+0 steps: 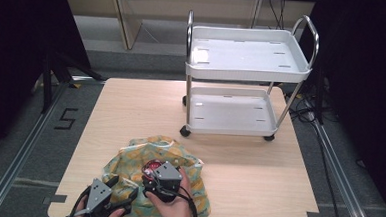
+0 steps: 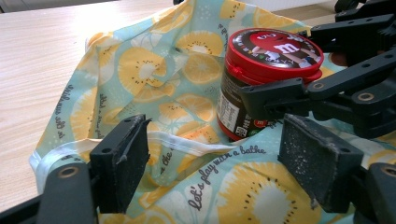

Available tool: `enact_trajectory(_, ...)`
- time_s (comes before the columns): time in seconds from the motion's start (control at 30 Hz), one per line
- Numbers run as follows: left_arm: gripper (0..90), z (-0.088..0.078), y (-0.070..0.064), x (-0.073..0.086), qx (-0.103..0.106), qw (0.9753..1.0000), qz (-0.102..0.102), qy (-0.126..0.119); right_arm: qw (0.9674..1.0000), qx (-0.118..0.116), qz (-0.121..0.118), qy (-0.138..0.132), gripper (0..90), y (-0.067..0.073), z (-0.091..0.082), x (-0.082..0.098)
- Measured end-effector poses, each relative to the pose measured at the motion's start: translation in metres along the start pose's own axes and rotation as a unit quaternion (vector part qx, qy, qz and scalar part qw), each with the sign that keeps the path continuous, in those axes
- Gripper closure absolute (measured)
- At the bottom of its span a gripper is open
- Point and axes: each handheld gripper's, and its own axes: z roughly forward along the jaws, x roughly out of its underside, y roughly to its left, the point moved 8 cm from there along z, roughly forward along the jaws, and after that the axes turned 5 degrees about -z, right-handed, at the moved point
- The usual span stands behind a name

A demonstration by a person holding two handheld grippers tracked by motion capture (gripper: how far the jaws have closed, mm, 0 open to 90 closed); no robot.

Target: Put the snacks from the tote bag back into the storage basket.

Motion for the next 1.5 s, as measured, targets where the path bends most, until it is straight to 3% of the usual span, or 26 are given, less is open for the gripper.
enact_trajectory(0.8,23.6,0.000,0.000,-0.001,0.001,1.0000,-0.001,-0.002,0.9998,0.006,-0.007,-0.016,26.5,-0.003,-0.010,-0.013)
enact_trajectory(1.03,23.6,0.000,0.000,-0.001,-0.002,1.0000,-0.003,-0.006,0.9998,0.006,0.012,-0.018,26.5,-0.003,-0.014,-0.017)
enact_trajectory(1.07,23.6,0.001,-0.001,-0.002,0.002,0.9999,-0.004,-0.010,0.9998,0.006,-0.004,-0.020,26.5,-0.005,-0.014,-0.018)
enact_trajectory(1.17,23.6,0.000,0.000,-0.001,-0.003,1.0000,-0.003,-0.005,0.9997,0.007,-0.003,-0.024,26.5,-0.005,-0.015,-0.020)
enact_trajectory(1.27,23.6,0.000,-0.001,-0.001,-0.002,1.0000,-0.004,-0.006,0.9997,0.000,0.014,-0.019,26.5,-0.002,-0.017,-0.020)
enact_trajectory(1.5,23.6,-0.001,0.000,-0.002,-0.003,1.0000,0.001,-0.005,0.9993,0.010,-0.003,-0.035,26.5,-0.009,-0.023,-0.030)
